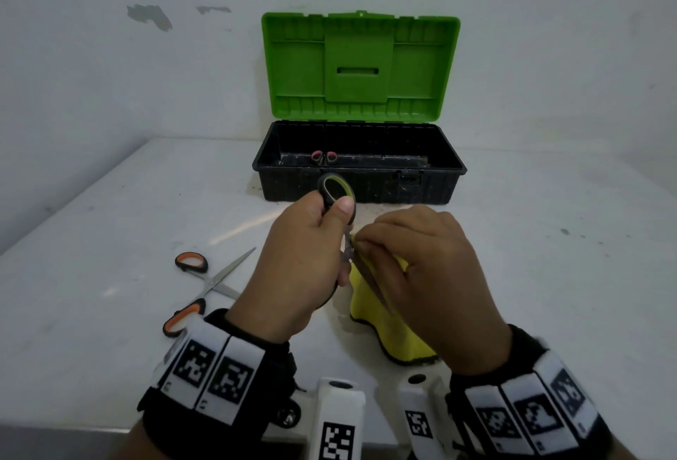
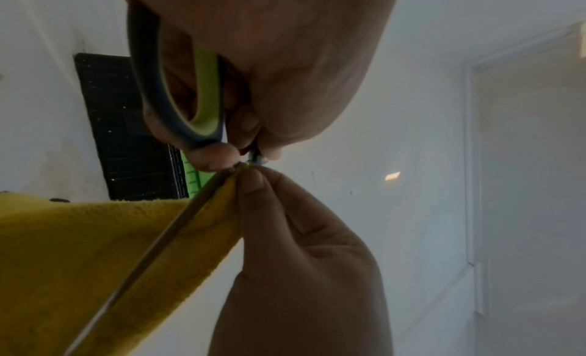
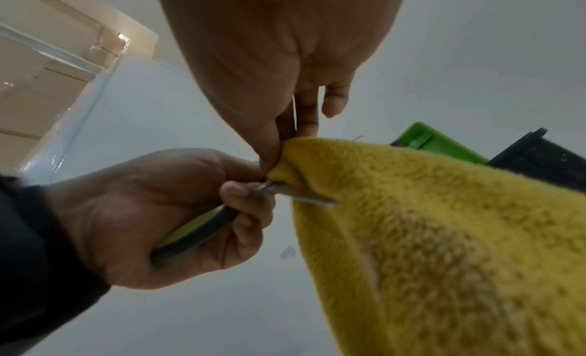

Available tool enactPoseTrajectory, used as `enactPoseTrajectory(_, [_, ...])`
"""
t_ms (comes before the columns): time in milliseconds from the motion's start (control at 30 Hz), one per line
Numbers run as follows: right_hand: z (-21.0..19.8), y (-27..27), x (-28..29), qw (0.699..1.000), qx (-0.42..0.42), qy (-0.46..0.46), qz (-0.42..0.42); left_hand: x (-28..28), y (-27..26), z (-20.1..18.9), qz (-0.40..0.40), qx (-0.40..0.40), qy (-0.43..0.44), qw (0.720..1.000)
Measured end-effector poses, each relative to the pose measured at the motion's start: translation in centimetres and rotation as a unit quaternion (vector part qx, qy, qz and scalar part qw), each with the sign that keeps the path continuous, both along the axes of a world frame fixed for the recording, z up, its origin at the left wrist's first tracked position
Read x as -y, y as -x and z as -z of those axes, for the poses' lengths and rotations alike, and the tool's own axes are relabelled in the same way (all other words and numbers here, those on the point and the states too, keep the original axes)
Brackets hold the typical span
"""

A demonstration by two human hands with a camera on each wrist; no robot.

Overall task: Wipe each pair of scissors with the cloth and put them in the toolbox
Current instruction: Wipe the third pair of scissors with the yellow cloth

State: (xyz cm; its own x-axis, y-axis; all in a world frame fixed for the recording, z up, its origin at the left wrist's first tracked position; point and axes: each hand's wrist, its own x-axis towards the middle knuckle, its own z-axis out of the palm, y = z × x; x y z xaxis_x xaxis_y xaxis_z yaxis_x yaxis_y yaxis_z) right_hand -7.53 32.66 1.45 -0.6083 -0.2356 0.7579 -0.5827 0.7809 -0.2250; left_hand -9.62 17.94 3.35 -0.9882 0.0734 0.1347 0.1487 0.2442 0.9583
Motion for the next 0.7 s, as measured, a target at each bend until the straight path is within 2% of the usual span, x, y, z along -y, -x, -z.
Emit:
enactPoseTrajectory(133, [-0.5,-0.3,-1.1,0.988,0.034,0.143,0.043,0.0,-0.1,-0.3,-0.009,0.004,-0.022,1.000])
enactPoseTrajectory(167, [-0.6,-0.5,-0.9,0.987,0.040,0.149,0.038,0.0,-0.1,-0.4,-0.010,0.004,-0.029,1.000])
enactPoseTrajectory(333, [0.0,-0.8,0.7,0.998,0.007,0.054,-0.012,-0.2,-0.2,-0.6,-0.006,-0.012,-0.029,1.000])
enactPoseTrajectory(400, [0.0,-0.6,0.4,0.998,0.001,0.060,0.012,-0.2,-0.4,-0.7,-0.005,-0.012,-0.033,0.999])
enactPoseTrajectory(533, [-0.4,-0.5,-0.3,0.990,0.018,0.130,0.053,0.1,-0.4,-0.7,-0.006,0.011,-0.050,0.999])
enactPoseTrajectory(600, [-0.6,-0.7,-0.1,0.988,0.039,0.142,0.037,0.1,-0.2,-0.7,-0.006,0.027,-0.072,0.997])
enactPoseTrajectory(700, [-0.3,-1.0,0.7,0.992,0.060,0.112,0.001,0.2,0.0,-0.6,-0.010,0.033,-0.080,0.996])
